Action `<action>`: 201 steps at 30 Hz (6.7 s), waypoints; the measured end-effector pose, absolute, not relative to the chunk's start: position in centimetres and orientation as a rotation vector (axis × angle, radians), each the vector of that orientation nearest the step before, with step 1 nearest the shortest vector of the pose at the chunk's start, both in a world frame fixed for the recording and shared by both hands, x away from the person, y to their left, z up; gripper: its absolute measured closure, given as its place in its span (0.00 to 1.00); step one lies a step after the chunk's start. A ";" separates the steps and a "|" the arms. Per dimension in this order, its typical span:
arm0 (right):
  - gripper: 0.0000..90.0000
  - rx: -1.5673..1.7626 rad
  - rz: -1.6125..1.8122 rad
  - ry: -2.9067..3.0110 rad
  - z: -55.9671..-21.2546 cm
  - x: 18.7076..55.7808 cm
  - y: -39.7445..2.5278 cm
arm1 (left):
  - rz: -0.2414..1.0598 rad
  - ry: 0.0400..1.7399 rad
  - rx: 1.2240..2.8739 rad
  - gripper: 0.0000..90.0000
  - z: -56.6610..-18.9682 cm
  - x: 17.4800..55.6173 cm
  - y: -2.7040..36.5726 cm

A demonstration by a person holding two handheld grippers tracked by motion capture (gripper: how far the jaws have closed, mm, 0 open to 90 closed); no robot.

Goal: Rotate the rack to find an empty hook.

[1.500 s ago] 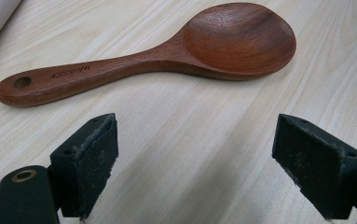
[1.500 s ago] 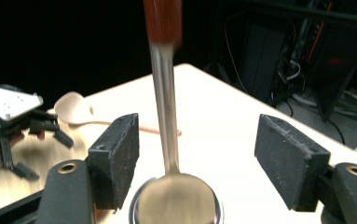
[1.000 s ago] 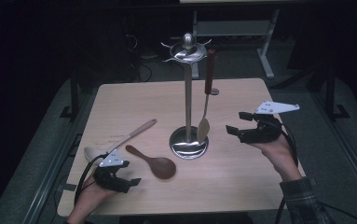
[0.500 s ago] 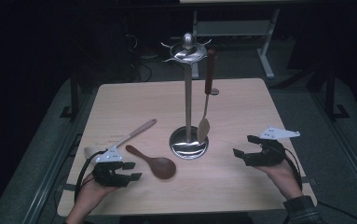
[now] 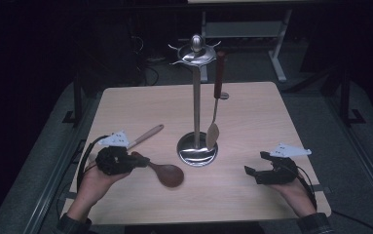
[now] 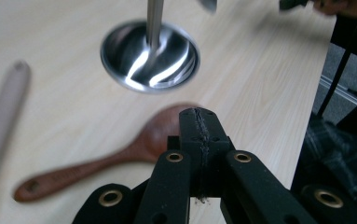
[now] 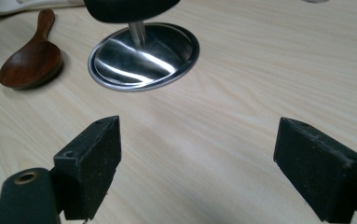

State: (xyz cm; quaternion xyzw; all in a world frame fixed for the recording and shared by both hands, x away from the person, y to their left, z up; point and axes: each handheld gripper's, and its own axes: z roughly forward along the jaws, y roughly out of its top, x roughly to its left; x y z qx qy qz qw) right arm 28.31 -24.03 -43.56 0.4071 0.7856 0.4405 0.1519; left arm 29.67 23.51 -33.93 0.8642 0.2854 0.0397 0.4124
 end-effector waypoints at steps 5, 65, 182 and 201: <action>0.16 1.179 1.248 2.244 -44.0 28.1 -24.3 | 0.095 0.686 2.165 1.00 -29.8 30.6 22.5; 0.15 1.178 1.193 2.293 -45.5 28.8 -23.8 | 0.248 0.461 2.079 1.00 -11.7 37.5 16.3; 0.15 1.171 1.198 2.329 -45.9 29.1 -23.7 | 0.254 0.522 1.991 1.00 -11.6 36.6 17.4; 0.15 1.170 1.194 2.335 -46.0 29.1 -23.7 | 0.237 0.470 2.020 1.00 -12.3 36.2 14.5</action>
